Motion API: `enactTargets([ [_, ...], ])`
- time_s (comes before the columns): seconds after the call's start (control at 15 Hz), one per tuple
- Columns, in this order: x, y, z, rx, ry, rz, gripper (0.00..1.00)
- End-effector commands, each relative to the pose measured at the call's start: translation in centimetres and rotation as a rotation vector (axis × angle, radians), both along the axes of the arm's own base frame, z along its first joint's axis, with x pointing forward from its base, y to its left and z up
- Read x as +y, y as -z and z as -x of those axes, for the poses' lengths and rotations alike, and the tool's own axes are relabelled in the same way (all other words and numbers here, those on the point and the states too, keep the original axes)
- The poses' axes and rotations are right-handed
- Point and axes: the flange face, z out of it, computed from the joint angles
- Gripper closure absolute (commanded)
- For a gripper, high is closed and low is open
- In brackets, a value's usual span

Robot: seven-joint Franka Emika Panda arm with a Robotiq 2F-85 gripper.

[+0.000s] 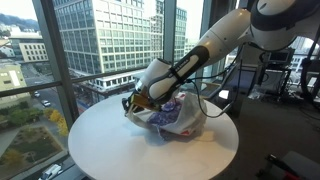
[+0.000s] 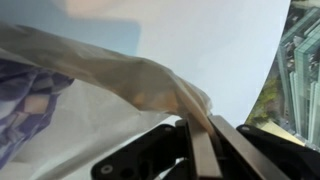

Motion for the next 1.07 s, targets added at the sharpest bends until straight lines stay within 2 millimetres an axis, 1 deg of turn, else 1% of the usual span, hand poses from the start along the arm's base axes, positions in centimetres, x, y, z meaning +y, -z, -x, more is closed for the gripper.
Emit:
enactTargets([
  [0.0, -0.5, -2.1, 2.2, -0.03, -0.091, -0.162, 0.99],
  [0.2, -1.2, -3.5, 5.0, -0.071, -0.167, -0.214, 0.98],
  [0.27, -2.0, -3.3, 5.9, -0.096, -0.167, -0.174, 0.99],
  [0.4, -3.0, -3.9, 6.8, -0.16, -0.165, -0.148, 0.99],
  [0.53, -3.8, -5.4, 7.5, -0.267, -0.139, -0.096, 0.98],
  [0.67, -3.8, -7.2, 8.9, -0.364, -0.121, -0.079, 0.98],
  [0.87, -3.7, -11.0, 11.2, -0.506, -0.096, -0.044, 0.99],
  [1.0, -4.1, -13.4, 12.5, -0.581, -0.058, -0.02, 0.99],
])
